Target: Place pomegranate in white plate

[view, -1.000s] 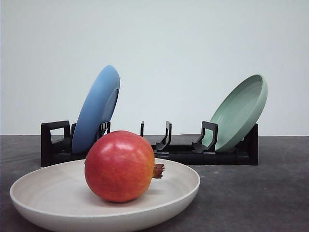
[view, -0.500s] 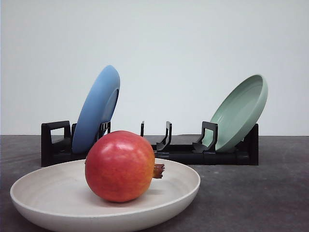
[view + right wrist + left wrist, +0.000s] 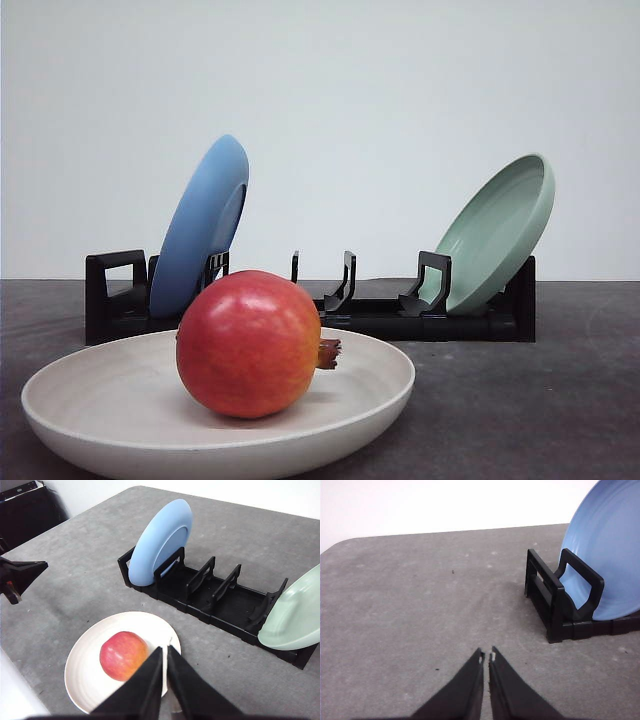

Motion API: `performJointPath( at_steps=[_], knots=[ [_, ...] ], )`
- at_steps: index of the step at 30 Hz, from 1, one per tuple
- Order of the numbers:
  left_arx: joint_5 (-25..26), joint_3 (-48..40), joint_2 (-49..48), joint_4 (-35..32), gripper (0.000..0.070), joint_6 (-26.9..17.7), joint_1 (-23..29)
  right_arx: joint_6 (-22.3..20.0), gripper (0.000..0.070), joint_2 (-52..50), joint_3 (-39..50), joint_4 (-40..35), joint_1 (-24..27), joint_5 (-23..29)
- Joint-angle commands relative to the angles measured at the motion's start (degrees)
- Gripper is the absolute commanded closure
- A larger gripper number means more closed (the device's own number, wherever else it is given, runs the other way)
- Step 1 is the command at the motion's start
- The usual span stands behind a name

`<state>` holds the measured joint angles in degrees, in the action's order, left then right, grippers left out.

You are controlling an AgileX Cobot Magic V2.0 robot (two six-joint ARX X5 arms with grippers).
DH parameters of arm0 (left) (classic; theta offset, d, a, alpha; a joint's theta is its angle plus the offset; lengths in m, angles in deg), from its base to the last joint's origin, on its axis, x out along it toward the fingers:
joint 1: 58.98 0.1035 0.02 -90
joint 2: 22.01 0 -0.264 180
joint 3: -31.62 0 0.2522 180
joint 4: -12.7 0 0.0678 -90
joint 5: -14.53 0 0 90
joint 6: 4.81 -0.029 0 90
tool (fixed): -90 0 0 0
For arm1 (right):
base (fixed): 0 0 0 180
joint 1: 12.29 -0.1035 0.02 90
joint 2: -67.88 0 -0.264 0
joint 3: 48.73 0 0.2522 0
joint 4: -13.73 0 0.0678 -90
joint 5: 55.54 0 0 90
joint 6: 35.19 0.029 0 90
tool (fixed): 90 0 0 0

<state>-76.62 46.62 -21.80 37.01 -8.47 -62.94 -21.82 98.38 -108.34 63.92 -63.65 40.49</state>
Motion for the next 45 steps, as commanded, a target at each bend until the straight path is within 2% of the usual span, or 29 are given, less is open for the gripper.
performJointPath(
  at_steps=[1, 4, 6, 8, 15, 20, 24, 33, 45],
  knots=[
    [-0.02, -0.57, -0.04, 0.15, 0.07, -0.78, 0.04, -0.31, 0.0694, -0.91, 0.19, -0.93, 0.03, 0.26],
    [-0.04, -0.57, -0.04, 0.15, 0.07, -0.79, 0.04, -0.31, 0.0694, -2.76, 2.2, -2.29, 4.33, -2.84],
    [-0.04, -0.57, -0.04, 0.15, 0.07, -0.79, 0.04, -0.34, 0.0694, -4.28, 5.14, -5.71, 9.15, -6.44],
    [-0.03, -0.57, -0.04, 0.15, 0.07, -0.79, 0.04, -0.61, 0.0694, -6.72, 9.28, -9.98, 14.56, -7.64],
    [-0.02, -0.57, -0.04, 0.15, 0.07, -0.79, 0.04, -7.53, 0.0694, -16.99, 25.87, -23.43, 30.4, 1.11],
    [-0.02, -0.57, -0.04, 0.15, 0.07, -0.79, 0.04, -11.55, 0.0694, -23.34, 33.69, -24.6, 38.03, 3.44],
    [-0.02, -0.57, -0.04, 0.15, 0.07, -0.79, 0.04, -12.93, 0.0694, -26.59, 37.99, -24.61, 41.47, 3.44],
    [-0.02, -0.57, -0.04, 0.15, 0.07, -0.79, 0.04, -13.02, 0.0694, -29.27, 45.2, -26.91, 47.1, 3.42],
    [-0.02, -0.57, -0.04, 0.15, 0.07, -0.79, 0.04, -15.67, 0.0694, -30.29, 45.21, -26.85, 48.51, 2.87]
  ],
)
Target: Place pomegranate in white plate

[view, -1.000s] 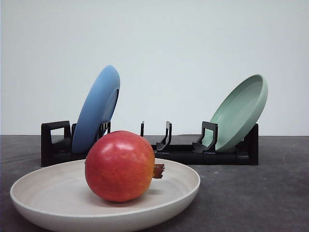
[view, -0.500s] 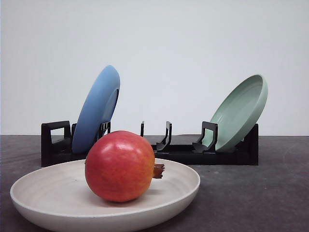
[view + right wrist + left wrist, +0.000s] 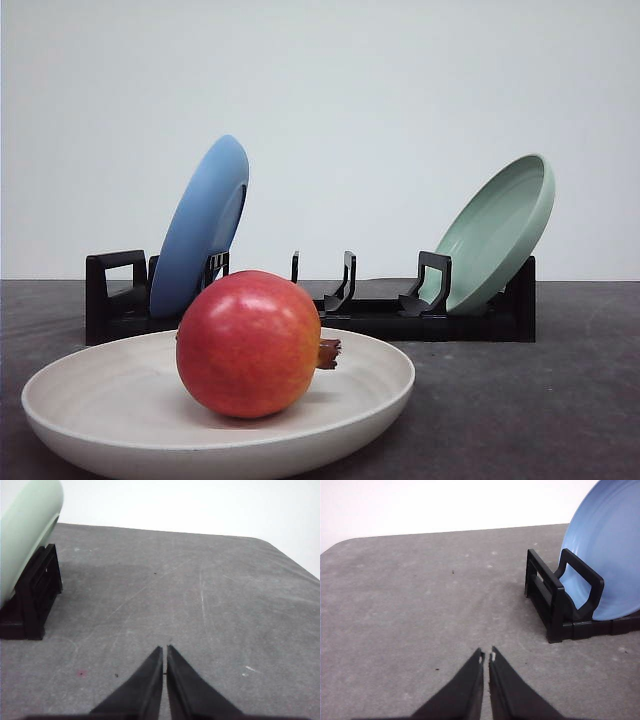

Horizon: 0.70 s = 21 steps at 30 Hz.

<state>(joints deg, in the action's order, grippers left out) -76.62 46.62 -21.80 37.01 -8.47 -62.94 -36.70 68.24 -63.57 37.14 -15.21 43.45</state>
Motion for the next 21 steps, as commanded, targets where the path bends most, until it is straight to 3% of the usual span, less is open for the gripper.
performJointPath(
  at_steps=[1, 21],
  knots=[
    [-0.02, -0.57, -0.04, 0.15, 0.07, -0.79, 0.04, -0.86, 0.0694, -0.15, 0.44, -0.07, 0.07, -0.1],
    [-0.02, -0.55, -0.04, 0.15, 0.07, -0.79, 0.04, -0.4, 0.0694, -0.15, 0.44, -0.61, 0.07, -0.35]
  ],
)
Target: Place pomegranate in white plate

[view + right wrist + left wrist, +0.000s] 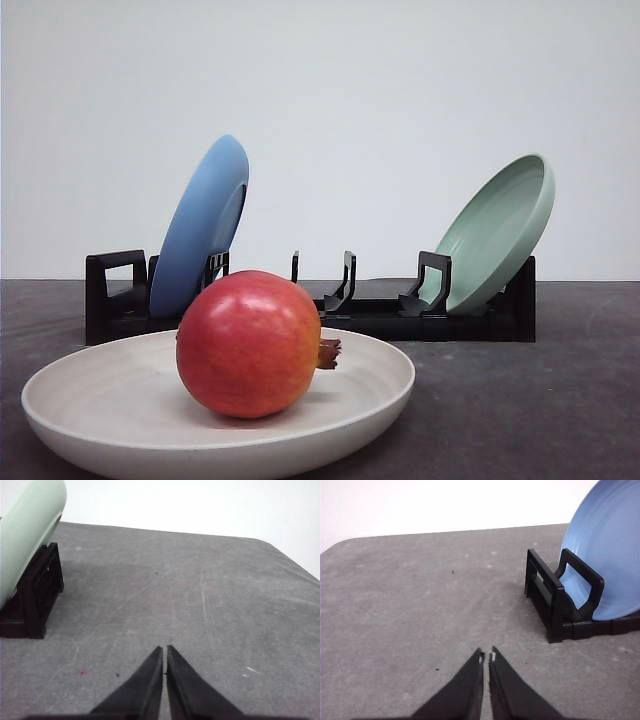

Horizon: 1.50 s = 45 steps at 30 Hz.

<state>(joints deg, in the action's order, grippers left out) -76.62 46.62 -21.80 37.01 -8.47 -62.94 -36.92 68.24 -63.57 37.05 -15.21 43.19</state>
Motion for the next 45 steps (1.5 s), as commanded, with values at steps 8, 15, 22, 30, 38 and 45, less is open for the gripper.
performJointPath(
  at_steps=[8, 15, 22, 30, 38, 45],
  knots=[
    [-0.02, -0.57, -0.04, 0.15, 0.07, -0.79, 0.04, -0.18, 0.0694, -0.15, 0.44, -0.52, 0.07, -0.09],
    [-0.02, -0.57, -0.04, 0.15, 0.07, -0.79, 0.04, -0.18, 0.0694, -0.15, 0.44, -0.52, 0.07, -0.09],
    [-0.02, -0.56, -0.04, 0.15, 0.07, -0.79, 0.04, -0.17, 0.0694, -0.15, 0.44, -0.52, 0.07, -0.09],
    [-0.02, -0.55, -0.04, 0.15, 0.07, -0.79, 0.04, -0.17, 0.0694, -0.15, 0.44, -0.52, 0.07, -0.09],
    [-0.02, -0.57, -0.04, 0.15, 0.07, -0.79, 0.04, -0.17, 0.0694, -0.15, 0.44, -0.52, 0.07, -0.09],
    [-0.02, -0.56, -0.04, 0.15, 0.07, -0.79, 0.04, -0.18, 0.0694, -0.15, 0.44, -0.52, 0.07, -0.09]
  ],
)
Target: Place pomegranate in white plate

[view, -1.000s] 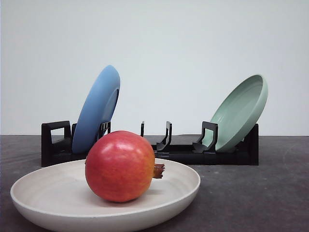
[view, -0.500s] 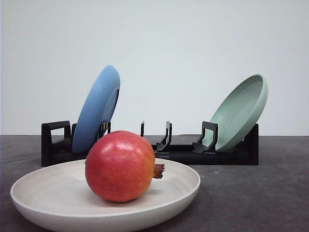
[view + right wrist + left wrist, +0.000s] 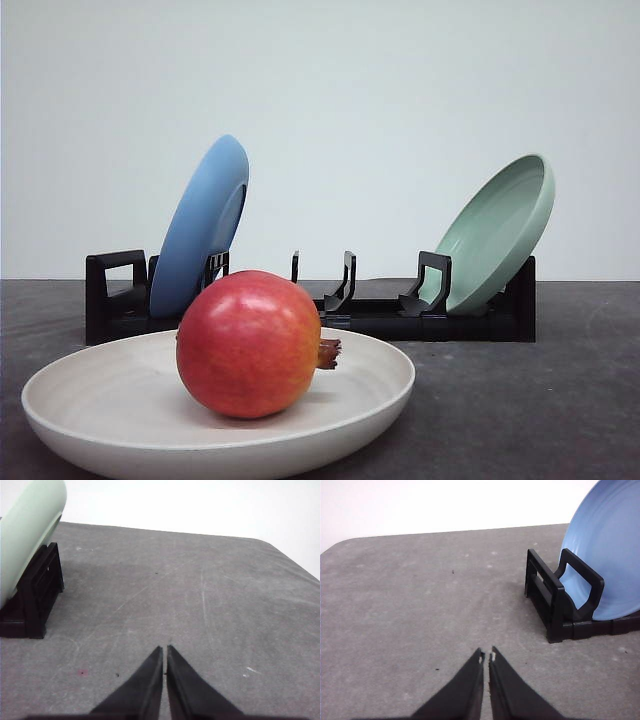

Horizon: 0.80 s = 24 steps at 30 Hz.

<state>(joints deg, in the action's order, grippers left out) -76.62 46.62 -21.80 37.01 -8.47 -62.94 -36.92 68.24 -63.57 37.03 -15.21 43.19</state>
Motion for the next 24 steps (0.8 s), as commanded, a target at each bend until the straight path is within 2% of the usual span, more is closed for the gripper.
performJointPath(
  at_steps=[1, 24],
  knots=[
    [-0.02, -0.55, -0.04, 0.15, 0.07, -0.79, 0.04, -0.17, 0.0694, -0.15, 0.44, -0.5, 0.07, -0.09],
    [-0.02, -0.55, -0.04, 0.15, 0.07, -0.79, 0.04, -0.17, 0.0694, -0.15, 0.44, -0.5, 0.07, -0.09]
  ],
)
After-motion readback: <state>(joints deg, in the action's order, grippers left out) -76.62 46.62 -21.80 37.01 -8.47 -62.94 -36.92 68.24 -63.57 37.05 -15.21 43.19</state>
